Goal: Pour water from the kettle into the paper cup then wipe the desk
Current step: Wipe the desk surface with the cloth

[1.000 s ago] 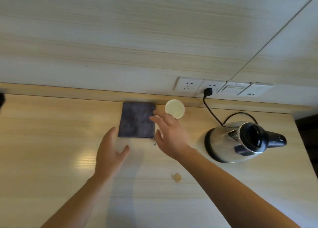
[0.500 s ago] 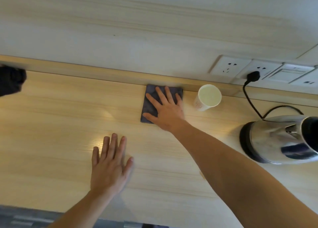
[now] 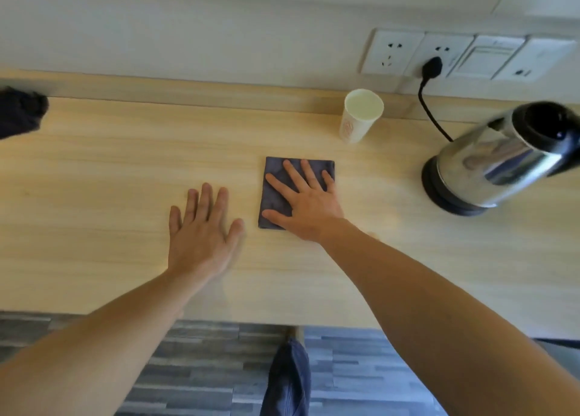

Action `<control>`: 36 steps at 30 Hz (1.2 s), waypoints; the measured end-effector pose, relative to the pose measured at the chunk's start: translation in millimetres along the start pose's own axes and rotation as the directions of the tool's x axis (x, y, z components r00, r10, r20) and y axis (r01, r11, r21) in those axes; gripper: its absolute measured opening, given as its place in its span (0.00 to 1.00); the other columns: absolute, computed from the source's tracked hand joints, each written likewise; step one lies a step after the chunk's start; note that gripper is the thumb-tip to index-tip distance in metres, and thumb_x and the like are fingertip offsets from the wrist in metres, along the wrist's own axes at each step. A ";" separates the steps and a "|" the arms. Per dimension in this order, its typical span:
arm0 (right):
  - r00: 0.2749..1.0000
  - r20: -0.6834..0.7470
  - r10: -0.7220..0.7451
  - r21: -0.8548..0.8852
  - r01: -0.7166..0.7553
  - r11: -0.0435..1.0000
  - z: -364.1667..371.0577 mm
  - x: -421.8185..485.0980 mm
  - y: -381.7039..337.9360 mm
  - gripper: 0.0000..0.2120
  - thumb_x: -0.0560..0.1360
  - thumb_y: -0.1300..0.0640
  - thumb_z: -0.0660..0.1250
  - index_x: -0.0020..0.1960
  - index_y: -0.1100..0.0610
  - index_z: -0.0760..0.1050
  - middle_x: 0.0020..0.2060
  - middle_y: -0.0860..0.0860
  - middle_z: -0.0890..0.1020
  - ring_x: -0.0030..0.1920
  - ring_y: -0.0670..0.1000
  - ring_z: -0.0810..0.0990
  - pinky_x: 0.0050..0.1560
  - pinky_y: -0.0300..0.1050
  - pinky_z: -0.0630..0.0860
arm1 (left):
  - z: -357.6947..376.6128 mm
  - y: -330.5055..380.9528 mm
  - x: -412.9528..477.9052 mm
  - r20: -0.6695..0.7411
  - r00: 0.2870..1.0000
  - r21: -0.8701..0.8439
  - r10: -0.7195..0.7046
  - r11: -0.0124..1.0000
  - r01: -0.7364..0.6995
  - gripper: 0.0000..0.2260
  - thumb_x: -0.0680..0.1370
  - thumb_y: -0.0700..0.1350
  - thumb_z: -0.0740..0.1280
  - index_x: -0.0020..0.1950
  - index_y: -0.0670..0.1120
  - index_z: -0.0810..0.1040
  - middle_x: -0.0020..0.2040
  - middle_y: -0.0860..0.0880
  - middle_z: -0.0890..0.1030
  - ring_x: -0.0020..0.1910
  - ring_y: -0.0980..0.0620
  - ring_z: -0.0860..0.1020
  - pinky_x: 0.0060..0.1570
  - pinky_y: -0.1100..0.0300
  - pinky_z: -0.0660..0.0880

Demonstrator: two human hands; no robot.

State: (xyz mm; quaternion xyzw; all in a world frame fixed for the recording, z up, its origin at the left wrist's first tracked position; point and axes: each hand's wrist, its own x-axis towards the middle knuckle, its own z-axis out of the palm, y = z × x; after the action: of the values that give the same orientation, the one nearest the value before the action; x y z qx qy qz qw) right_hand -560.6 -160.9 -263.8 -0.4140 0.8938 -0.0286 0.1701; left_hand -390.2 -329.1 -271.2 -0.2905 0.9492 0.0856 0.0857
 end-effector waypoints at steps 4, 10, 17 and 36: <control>1.000 0.000 0.012 0.015 -0.012 1.000 19.6 -55.6 -16.1 0.38 0.76 0.22 0.45 0.81 0.32 0.38 0.83 0.43 0.36 0.82 0.52 0.31 0.80 0.64 0.34 | 1.3 -0.3 -2.5 -0.018 1.000 -0.022 0.001 1.000 -0.001 0.33 0.81 0.67 0.42 0.85 0.56 0.43 0.87 0.50 0.43 0.85 0.47 0.42 0.82 0.39 0.44; 1.000 0.006 0.025 0.028 -0.025 0.999 39.5 -113.1 -34.8 0.37 0.77 0.23 0.46 0.81 0.32 0.38 0.83 0.43 0.36 0.82 0.51 0.31 0.80 0.64 0.34 | 2.3 0.0 -5.2 -0.037 0.999 -0.018 0.010 1.000 -0.011 0.33 0.81 0.67 0.42 0.85 0.56 0.42 0.87 0.50 0.43 0.85 0.46 0.42 0.82 0.38 0.44; 0.999 0.018 0.035 0.065 -0.036 0.997 53.6 -157.5 -47.7 0.32 0.80 0.28 0.46 0.81 0.31 0.41 0.83 0.40 0.39 0.82 0.48 0.33 0.80 0.62 0.36 | 3.1 -1.7 -6.7 -0.031 0.999 -0.028 0.023 0.999 -0.024 0.35 0.80 0.69 0.43 0.85 0.56 0.41 0.86 0.49 0.42 0.85 0.45 0.41 0.82 0.38 0.42; 0.879 0.228 0.419 0.951 -0.108 -0.291 -39.4 -222.2 11.6 0.19 0.81 0.48 0.60 0.58 0.60 0.83 0.55 0.62 0.87 0.55 0.60 0.86 0.58 0.55 0.82 | 2.9 91.3 -20.7 0.075 0.958 -0.068 0.277 0.960 -0.272 0.33 0.81 0.66 0.40 0.85 0.55 0.41 0.86 0.49 0.39 0.84 0.47 0.38 0.81 0.37 0.39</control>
State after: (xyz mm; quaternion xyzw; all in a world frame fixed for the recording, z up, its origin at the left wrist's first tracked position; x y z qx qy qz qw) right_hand -448.9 9.8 -166.7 0.0918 0.6126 -0.7098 0.3353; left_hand -424.6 -242.8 -259.3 -0.1547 0.9730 0.1359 0.1043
